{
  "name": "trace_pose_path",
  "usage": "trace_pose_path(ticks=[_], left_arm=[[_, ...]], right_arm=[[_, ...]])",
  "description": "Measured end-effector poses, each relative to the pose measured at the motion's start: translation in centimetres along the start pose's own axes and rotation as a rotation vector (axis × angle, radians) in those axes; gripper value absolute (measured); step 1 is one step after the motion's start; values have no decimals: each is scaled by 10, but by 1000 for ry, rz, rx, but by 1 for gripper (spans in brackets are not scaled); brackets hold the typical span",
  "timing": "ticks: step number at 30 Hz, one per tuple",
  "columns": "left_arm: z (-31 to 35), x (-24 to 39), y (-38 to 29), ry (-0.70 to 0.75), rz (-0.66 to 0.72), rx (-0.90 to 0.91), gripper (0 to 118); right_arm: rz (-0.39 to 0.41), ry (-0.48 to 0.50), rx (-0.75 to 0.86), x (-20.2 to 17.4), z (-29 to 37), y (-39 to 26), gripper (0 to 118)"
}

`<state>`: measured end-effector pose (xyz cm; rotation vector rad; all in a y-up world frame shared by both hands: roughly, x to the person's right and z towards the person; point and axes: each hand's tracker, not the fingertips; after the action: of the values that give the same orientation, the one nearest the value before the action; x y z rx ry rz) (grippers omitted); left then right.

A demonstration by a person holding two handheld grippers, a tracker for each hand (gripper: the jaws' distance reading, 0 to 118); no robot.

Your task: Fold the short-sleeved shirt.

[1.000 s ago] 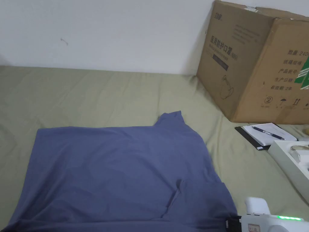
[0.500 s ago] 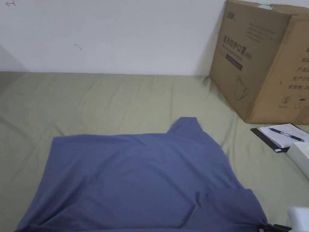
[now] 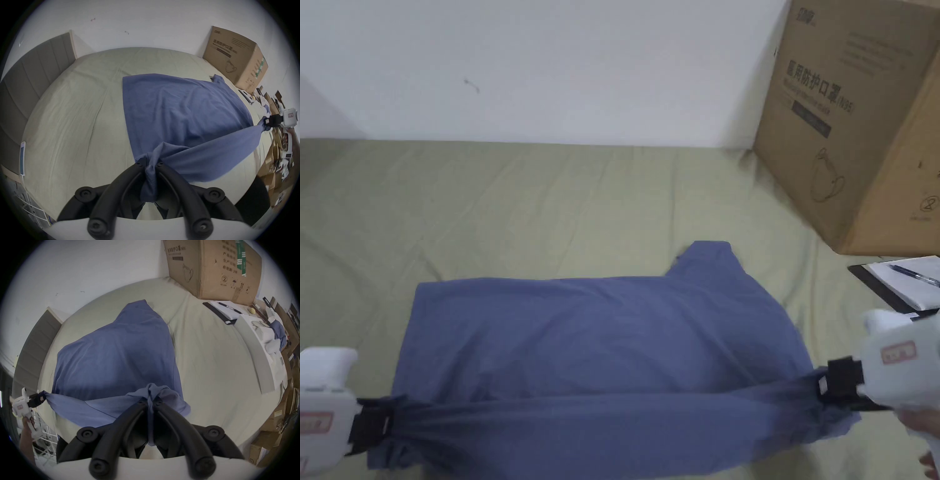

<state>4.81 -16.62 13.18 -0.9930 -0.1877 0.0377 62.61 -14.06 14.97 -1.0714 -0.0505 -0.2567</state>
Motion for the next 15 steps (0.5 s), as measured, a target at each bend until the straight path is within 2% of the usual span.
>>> trace_pose_path(ticks=[3,5,6,8,9,10,11,13,15], left_arm=[[-32,-6,22,-9,36,-38,6],[-47,-4,28,25,13,-59,10],[-51,-3,29,27,11,-51,20],[-53,-2,31,51,1,-10,75],[-52,-3,31,60,9,20,99],[-49,-5,31,58,37,57,116],[-42,-7,29,58,79,101,118],[-23,-9,26,4,131,206,118],[-2,-5,20,-2,158,249,118]], right_arm=[[-9,2,-22,-2,-37,27,4],[-69,-37,-50,-2,-58,36,4],[-111,-29,-54,-1,-65,37,4],[-187,-27,-16,6,-77,37,30],[-194,-22,39,7,-77,34,56],[-189,-17,103,8,-74,31,103],[-164,-12,158,9,-69,26,118],[-138,13,304,10,-53,16,109],[-103,97,363,11,-28,2,110]])
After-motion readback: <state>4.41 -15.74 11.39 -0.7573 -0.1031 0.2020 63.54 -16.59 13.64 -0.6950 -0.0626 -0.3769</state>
